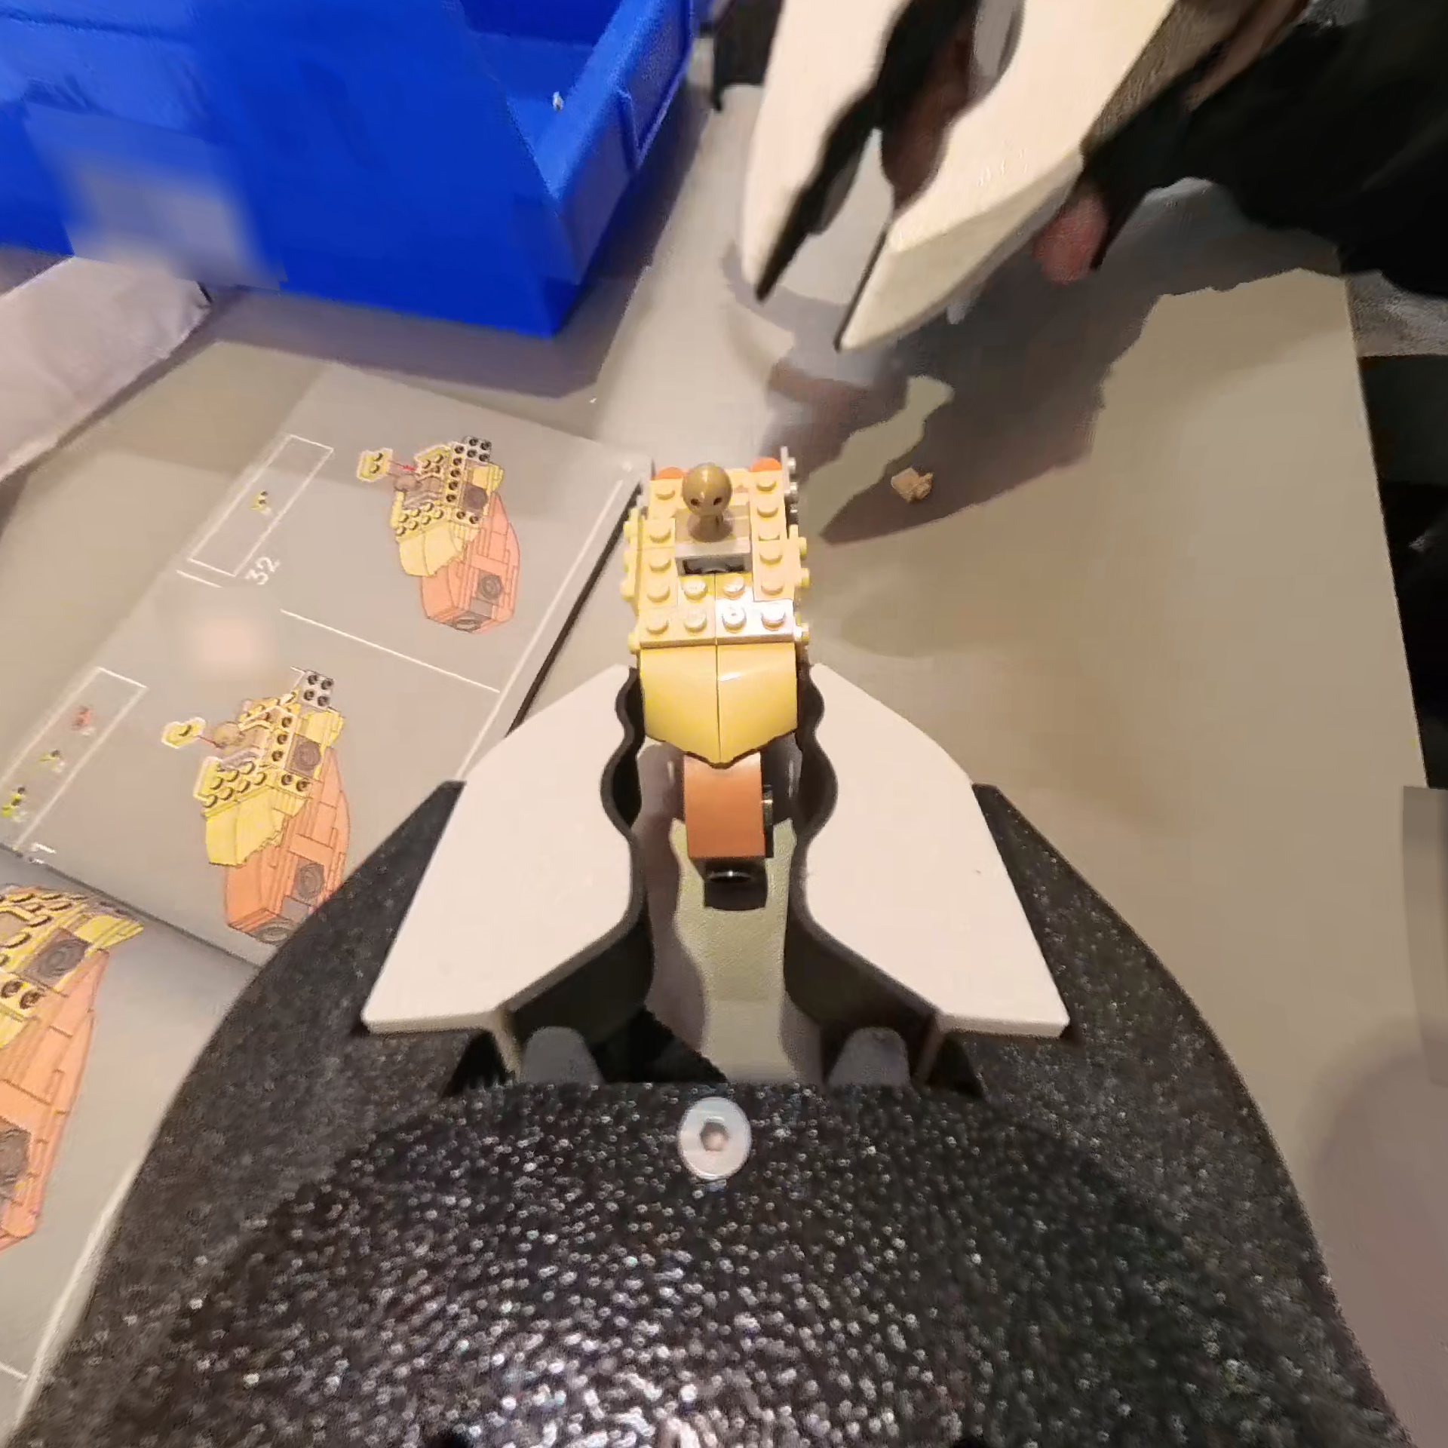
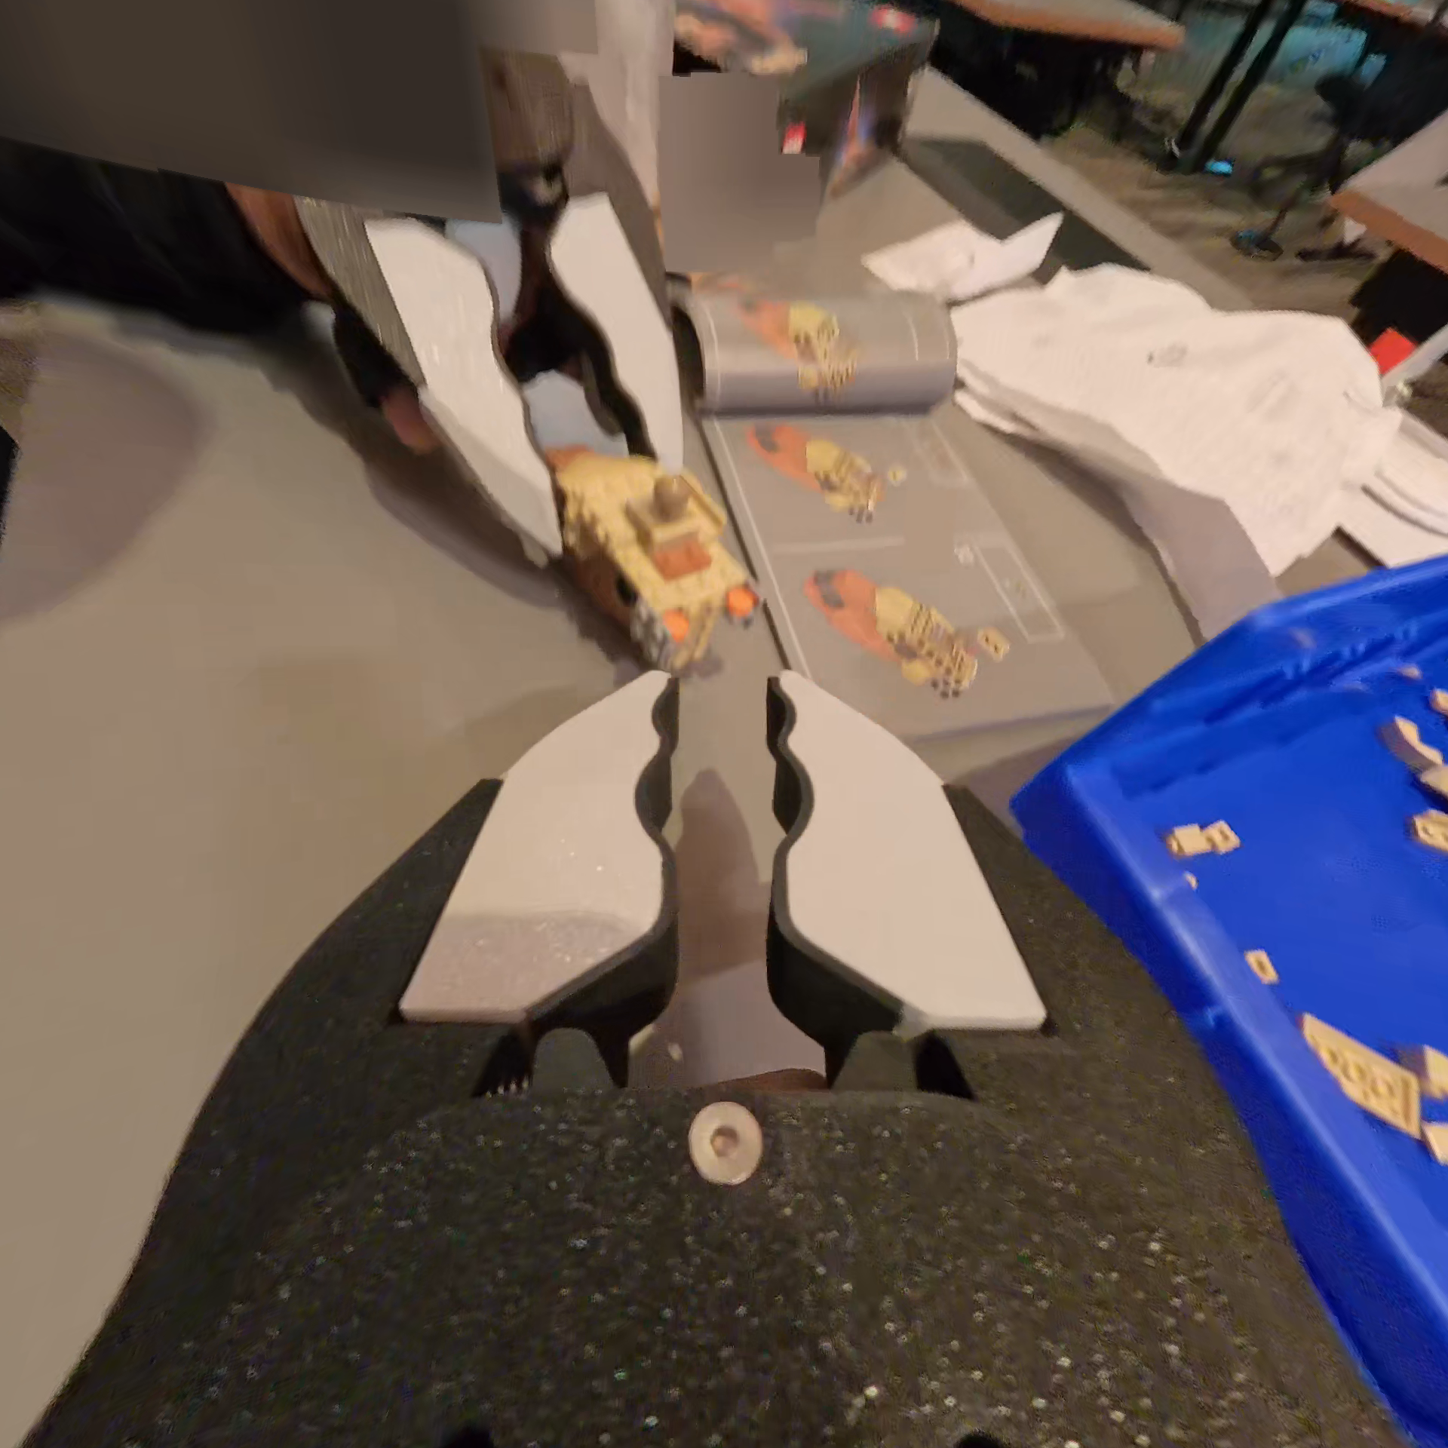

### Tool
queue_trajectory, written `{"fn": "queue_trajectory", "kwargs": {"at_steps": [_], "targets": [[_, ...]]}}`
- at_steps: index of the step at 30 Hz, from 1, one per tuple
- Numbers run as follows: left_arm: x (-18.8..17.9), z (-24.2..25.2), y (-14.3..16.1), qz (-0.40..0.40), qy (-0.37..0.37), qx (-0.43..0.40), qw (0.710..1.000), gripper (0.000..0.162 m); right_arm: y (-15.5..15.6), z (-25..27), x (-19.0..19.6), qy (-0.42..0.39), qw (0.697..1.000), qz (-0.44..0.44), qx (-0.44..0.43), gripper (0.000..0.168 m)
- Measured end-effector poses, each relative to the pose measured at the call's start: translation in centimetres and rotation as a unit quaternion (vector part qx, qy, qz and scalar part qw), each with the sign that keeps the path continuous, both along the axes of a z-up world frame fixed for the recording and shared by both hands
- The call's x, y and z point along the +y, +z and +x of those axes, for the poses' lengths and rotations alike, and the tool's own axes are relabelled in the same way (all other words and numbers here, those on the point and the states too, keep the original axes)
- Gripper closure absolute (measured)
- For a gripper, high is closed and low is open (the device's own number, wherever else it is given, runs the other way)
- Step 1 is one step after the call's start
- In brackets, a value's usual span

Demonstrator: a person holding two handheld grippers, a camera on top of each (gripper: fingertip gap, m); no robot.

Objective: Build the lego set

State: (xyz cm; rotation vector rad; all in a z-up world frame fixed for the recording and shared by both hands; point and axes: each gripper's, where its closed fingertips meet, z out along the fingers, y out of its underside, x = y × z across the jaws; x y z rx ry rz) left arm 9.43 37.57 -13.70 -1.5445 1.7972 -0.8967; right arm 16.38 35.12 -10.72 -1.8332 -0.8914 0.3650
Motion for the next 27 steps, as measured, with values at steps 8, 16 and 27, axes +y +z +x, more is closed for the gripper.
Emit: {"fn": "queue_trajectory", "kwargs": {"at_steps": [8,16,27], "targets": [[0.3,-0.3,-0.9,0.004,0.001,0.025,1.0,0.126,-3.5,0.8,-3.1,0.016,0.996,-0.056,-0.065,0.151],[0.4,-0.6,-1.5,0.026,-0.002,0.045,0.999,0.128,-4.3,-0.1,-4.1,0.041,0.993,-0.06,-0.097,0.149],[1.4,-2.7,2.8,0.053,-0.026,0.019,0.998,0.117,-5.2,-0.6,-4.0,0.01,0.989,-0.064,-0.133,0.168]]}}
